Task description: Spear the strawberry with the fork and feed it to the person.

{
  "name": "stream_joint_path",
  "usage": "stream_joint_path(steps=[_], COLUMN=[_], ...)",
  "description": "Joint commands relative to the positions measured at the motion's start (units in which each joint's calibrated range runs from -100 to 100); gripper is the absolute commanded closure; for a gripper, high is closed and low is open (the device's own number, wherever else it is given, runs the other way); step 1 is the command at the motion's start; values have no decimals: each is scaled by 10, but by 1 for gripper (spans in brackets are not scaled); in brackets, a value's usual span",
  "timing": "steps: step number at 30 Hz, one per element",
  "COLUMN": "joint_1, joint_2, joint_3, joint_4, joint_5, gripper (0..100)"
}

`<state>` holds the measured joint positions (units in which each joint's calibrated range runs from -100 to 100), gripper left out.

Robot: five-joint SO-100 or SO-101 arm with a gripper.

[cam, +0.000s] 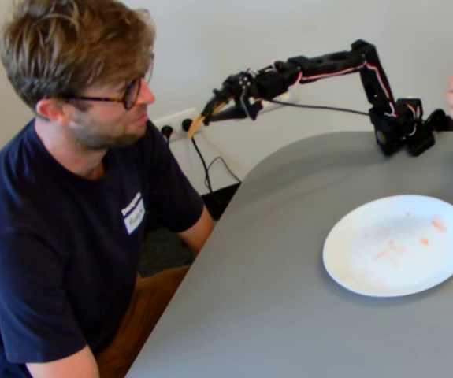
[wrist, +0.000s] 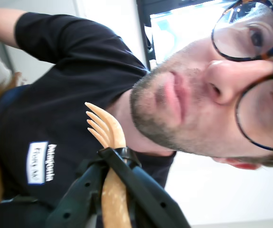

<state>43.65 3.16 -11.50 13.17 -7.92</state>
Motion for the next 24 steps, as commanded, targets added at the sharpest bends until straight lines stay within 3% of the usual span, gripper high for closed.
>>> stream_joint_path(steps=[1,6,7,14,19,24], joint_1=[-14,-43,-44,-45,-101,-242], joint_2=[-123,-346,-464,-778,-1028,-1012], joint_3=[107,360,464,709,910,1010], joint_4=[1,-7,-7,1,2,9], joint_5=[2,4,3,0,4,7], gripper=[99,99,99,99,99,99])
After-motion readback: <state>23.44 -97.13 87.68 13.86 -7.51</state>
